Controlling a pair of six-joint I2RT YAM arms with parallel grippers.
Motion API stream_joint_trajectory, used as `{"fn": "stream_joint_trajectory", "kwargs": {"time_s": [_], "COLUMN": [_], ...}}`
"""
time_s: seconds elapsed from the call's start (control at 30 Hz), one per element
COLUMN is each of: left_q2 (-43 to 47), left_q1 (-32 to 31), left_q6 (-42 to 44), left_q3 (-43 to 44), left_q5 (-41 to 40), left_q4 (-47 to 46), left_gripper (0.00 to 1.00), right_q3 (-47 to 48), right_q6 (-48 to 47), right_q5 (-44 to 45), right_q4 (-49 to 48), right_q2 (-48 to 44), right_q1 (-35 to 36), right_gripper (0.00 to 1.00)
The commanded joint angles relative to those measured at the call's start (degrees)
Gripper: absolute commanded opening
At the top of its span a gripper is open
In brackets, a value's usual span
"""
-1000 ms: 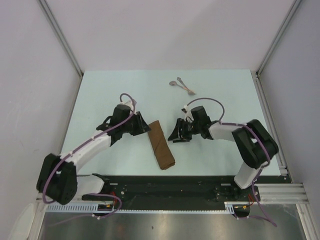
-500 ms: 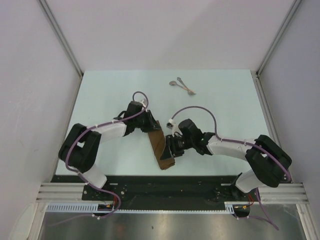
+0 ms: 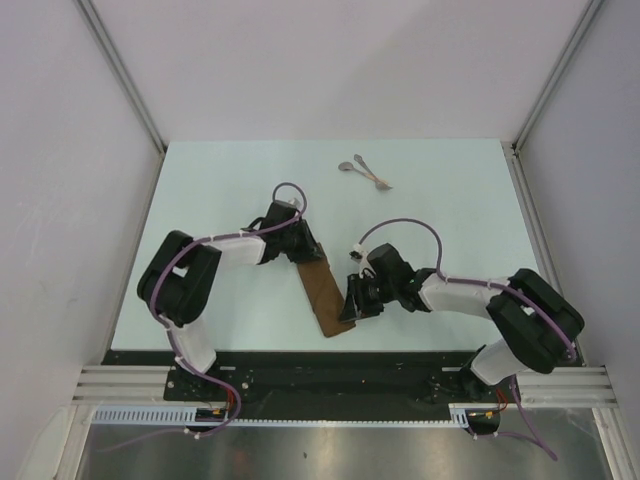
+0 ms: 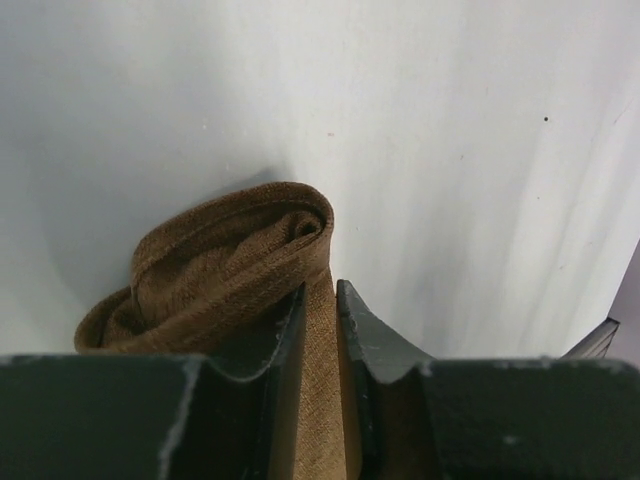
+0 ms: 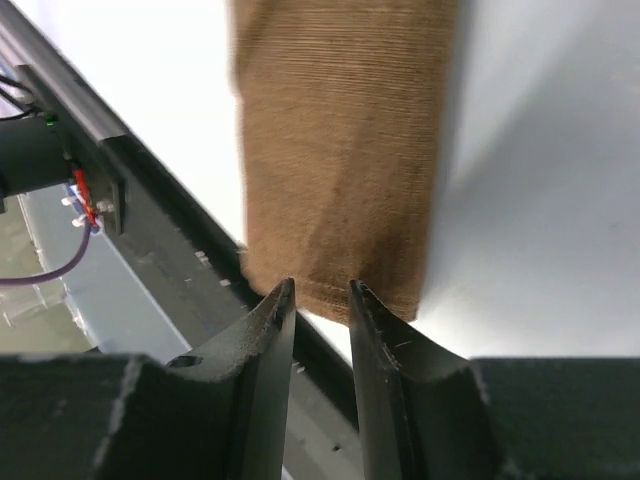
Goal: Fold the napkin into a case and place the utensils inside
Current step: Turn over the smaller rectangle-folded napkin at the center of the board.
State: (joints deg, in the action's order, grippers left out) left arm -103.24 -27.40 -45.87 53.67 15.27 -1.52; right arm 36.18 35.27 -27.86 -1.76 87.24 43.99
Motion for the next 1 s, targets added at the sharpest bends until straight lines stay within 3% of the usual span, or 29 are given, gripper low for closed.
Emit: {"fn": "stream_joint_trajectory", "kwargs": {"time_s": [0.0, 0.13, 0.27, 0.37, 0.53, 0.73, 0.83, 0.97], "left_q2": [8.7, 16.4, 21.6, 23.7, 16.9, 5.8, 2.8, -0.1], "left_q1": [0.0, -0.4, -0.4, -0.4, -0.4, 0.1, 1.3, 3.1], "left_q6": [2.2, 1.7, 1.7, 1.8, -0.5, -0.6, -0.8, -2.5], "left_q3": [-0.1, -3.5, -5.9, -8.3, -8.6, -3.7, -3.4, -4.5], "left_q5": [-2.7, -1.1, -0.7, -0.6, 4.3, 1.7, -0.5, 0.4], "left_q4": [1.1, 1.1, 3.1, 1.8, -4.8, -6.2, -6.9, -8.2], "left_gripper": [0.27, 0.31, 0.32, 0.33, 0.29, 0.26, 0.25, 0.25], "right_q3": [5.8, 6.6, 3.1, 0.0, -0.1, -0.1, -4.3, -9.1], "right_q6": [-0.9, 2.0, 6.2, 7.1, 5.3, 5.7, 7.5, 9.2], "right_q5": [6.0, 3.7, 0.3, -0.4, 1.6, 4.7, 4.5, 4.6], "right_q4": [7.7, 2.4, -14.2, -18.5, -14.0, -7.2, -12.1, -18.7], "right_q2": [-6.9, -4.5, 4.5, 8.7, 5.2, -5.0, -5.0, 2.1], "right_q1": [2.4, 3.7, 5.1, 4.8, 5.1, 7.5, 9.0, 8.1], "right_gripper": [0.34, 0.36, 0.37, 0.37, 0.4, 0.45, 0.45, 0.44]}}
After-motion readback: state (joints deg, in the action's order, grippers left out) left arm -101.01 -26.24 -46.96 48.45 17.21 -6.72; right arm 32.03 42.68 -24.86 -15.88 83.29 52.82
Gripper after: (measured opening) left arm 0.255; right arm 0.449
